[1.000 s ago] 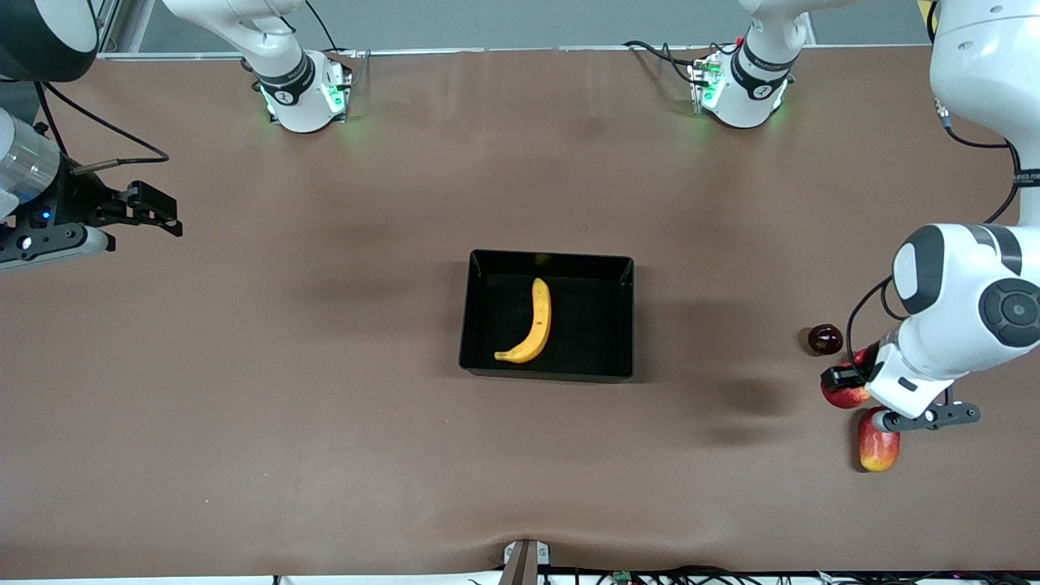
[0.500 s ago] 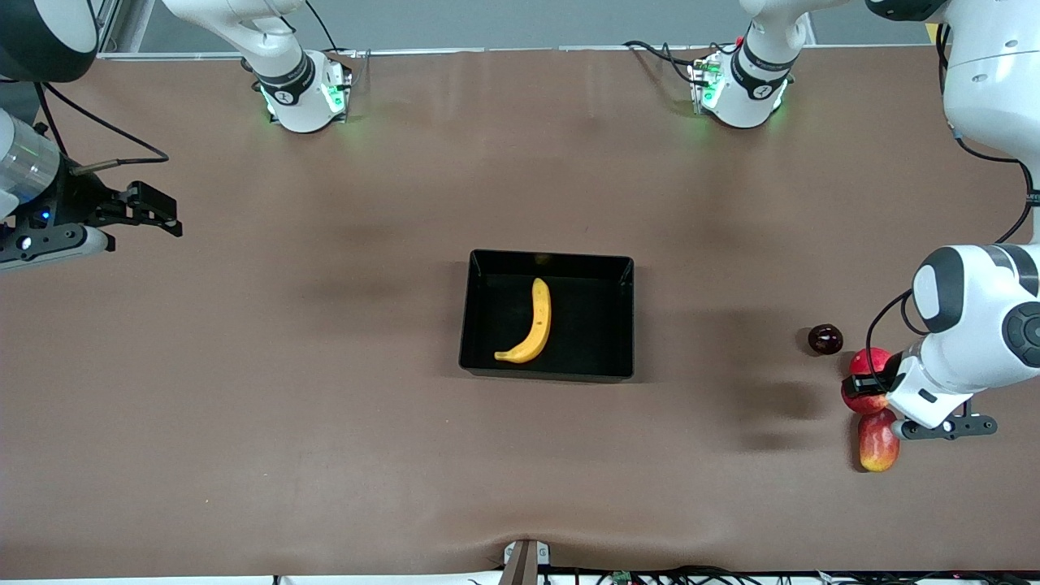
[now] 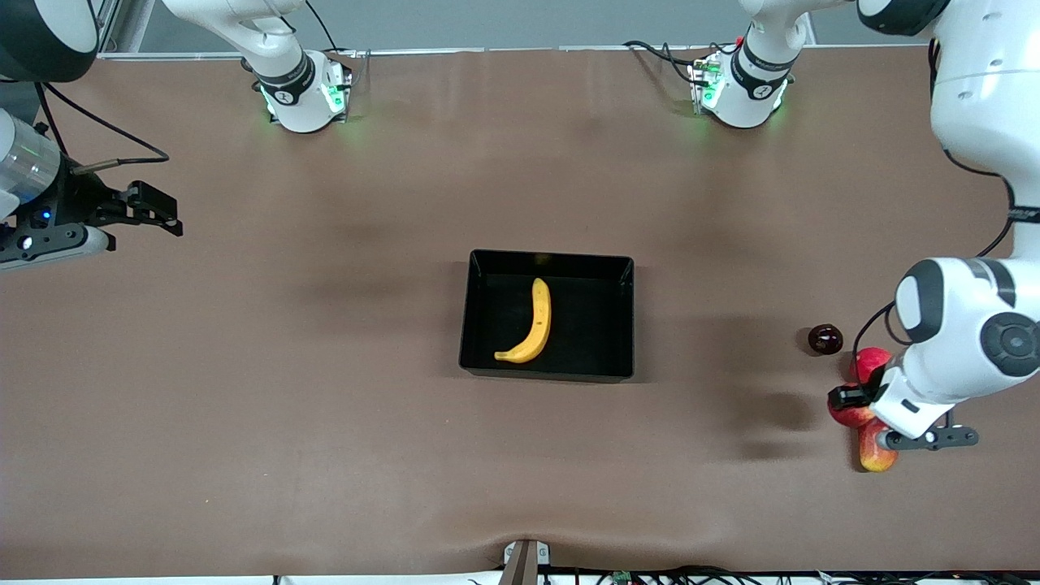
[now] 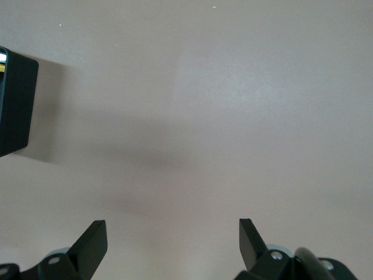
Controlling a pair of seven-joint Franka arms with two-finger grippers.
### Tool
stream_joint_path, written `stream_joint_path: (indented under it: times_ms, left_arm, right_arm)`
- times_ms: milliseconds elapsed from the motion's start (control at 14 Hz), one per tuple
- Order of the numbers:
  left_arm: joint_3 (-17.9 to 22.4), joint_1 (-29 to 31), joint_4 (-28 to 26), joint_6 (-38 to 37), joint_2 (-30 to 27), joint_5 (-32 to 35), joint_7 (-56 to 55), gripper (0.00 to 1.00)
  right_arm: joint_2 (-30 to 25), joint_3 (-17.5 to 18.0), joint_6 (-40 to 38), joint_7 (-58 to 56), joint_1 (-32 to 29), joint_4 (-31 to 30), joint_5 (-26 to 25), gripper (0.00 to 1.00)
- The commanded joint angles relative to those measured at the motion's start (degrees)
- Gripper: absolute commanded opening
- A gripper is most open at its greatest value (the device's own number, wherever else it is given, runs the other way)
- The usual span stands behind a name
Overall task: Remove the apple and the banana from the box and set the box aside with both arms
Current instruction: 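Lower the apple beside the mango and open the left gripper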
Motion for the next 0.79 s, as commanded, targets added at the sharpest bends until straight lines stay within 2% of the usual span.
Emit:
stream_joint_path:
  times_ms: [0, 357, 429, 500, 571, 714]
  left_arm:
    - [-0.14, -0.22, 2.27, 1.17, 3.11, 0.98, -0.89, 0.0]
    - [-0.14, -0.13, 2.1, 2.4, 5.84, 1.24, -0.1, 0.0]
    - [-0.14, -0.13, 2.01, 2.31, 5.75, 1.33, 0.08, 0.22]
    - [-0.14, -0.05, 2.1, 2.31, 5.49, 1.33, 1.03, 0.5]
    - [-0.14, 0.04, 2.1, 2.4, 5.32, 1.25, 1.65, 1.0]
    - [-0.23, 0.31, 2.1, 2.31, 4.35, 1.33, 2.36, 1.0]
  right_arm:
    - [0.43, -0.35, -0.35, 0.36, 0.95, 1.19, -0.8, 1.0]
    - [0.52, -0.35, 0.0, 0.36, 0.86, 0.93, -0.8, 1.0]
    - [0.52, -0.35, 0.0, 0.36, 0.69, 0.93, -0.8, 1.0]
    - [0.44, -0.35, -0.18, 0.36, 0.77, 0.93, -0.8, 1.0]
    - [0.35, -0.35, -0.44, 0.36, 0.86, 1.02, -0.8, 1.0]
    - [0.35, -0.35, -0.53, 0.36, 0.6, 0.93, -0.8, 1.0]
